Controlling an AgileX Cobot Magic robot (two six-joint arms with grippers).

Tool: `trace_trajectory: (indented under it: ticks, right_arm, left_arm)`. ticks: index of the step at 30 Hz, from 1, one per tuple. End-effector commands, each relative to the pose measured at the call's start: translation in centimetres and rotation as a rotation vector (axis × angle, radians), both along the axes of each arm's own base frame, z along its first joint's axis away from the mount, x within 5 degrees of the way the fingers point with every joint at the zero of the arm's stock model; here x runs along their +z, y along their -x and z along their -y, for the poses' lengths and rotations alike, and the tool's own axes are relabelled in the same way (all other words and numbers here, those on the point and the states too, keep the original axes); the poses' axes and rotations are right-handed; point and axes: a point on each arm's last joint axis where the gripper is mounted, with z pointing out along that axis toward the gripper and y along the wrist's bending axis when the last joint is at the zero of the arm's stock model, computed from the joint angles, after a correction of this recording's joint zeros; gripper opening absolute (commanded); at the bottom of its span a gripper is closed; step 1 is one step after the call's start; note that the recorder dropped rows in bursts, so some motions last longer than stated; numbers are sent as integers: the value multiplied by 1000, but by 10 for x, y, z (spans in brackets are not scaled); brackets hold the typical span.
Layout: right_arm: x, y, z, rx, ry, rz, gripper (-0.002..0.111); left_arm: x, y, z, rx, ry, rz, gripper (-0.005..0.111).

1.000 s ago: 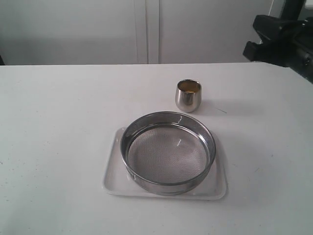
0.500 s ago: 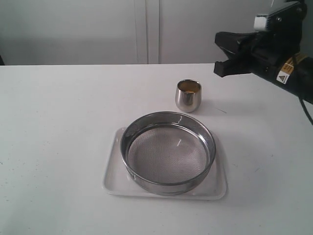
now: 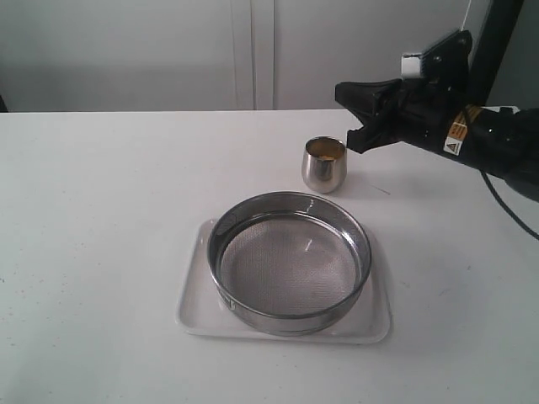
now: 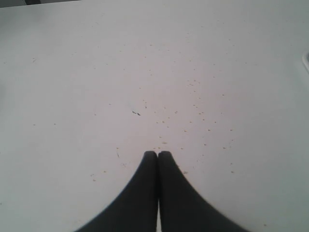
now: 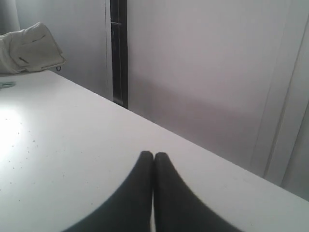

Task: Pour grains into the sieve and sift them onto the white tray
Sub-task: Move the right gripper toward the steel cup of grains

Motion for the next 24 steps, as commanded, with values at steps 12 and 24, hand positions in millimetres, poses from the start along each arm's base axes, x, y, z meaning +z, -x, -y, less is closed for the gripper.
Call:
trace_trajectory:
  ticks: [12, 24]
  right_arm:
    - [-22, -36, -6, 36, 31, -3, 0]
    - [-36, -54, -7, 39, 65, 25, 0]
  left_arm:
    - [0, 0, 0, -6, 6, 5, 0]
    - [0, 0, 0, -6, 6, 5, 0]
